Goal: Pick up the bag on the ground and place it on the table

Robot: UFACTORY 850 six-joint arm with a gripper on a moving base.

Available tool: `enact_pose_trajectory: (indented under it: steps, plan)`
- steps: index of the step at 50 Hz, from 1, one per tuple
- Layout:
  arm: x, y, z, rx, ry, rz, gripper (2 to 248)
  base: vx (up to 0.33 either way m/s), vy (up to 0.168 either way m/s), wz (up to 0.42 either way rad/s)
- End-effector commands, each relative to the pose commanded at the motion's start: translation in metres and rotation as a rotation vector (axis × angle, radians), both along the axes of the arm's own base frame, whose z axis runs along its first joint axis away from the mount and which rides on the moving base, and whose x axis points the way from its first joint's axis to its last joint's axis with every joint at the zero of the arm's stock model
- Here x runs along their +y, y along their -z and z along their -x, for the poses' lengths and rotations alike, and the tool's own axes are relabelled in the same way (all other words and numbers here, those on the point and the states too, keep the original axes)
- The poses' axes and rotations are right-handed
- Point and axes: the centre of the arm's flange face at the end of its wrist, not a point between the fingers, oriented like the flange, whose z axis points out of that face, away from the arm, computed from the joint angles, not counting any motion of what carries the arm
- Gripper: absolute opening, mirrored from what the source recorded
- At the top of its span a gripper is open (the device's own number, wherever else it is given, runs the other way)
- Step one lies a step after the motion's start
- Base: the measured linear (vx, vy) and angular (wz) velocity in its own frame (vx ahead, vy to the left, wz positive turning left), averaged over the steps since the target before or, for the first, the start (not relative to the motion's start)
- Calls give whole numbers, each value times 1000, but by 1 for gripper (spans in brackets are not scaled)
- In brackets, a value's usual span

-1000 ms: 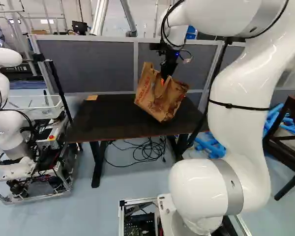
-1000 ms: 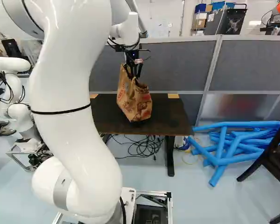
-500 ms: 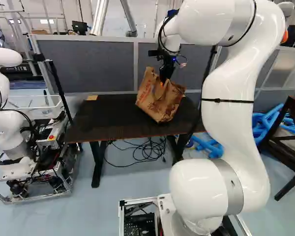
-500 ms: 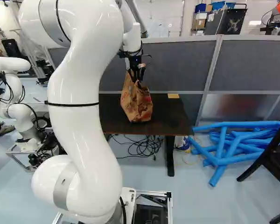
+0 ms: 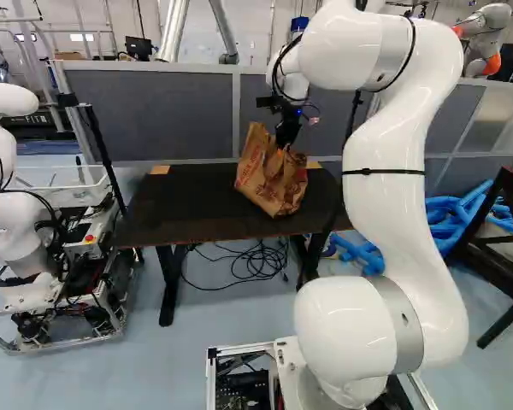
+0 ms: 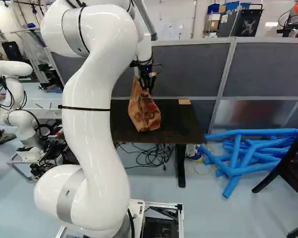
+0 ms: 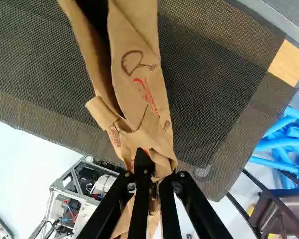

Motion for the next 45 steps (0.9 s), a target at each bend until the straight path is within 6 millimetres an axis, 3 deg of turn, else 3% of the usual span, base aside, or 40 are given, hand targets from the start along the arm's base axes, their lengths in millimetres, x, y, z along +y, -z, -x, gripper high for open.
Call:
enact_pose_trajectory:
  steps: [18,19,23,24,29,30,34,35,39,40,44,45]
  plan:
    - [0,3,-1,4,0,0,27,0,0,0]
    - [0,3,-1,4,0,0,40,0,0,0]
    - [0,3,-1,4,0,0,40,0,0,0]
    - [0,3,-1,4,0,0,74,0,0,0]
    - [0,3,-1,4,0,0,74,0,0,0]
    - [0,3,-1,4,0,0,109,0,0,0]
    - [0,3,-1,4,0,0,109,0,0,0]
    - [0,3,-1,4,0,0,144,0,0,0]
    - [0,3,-1,4,0,0,144,0,0,0]
    - [0,3,-1,4,0,0,179,0,0,0]
    - [0,3,-1,4,0,0,179,0,0,0]
    - [0,3,-1,4,0,0,216,0,0,0]
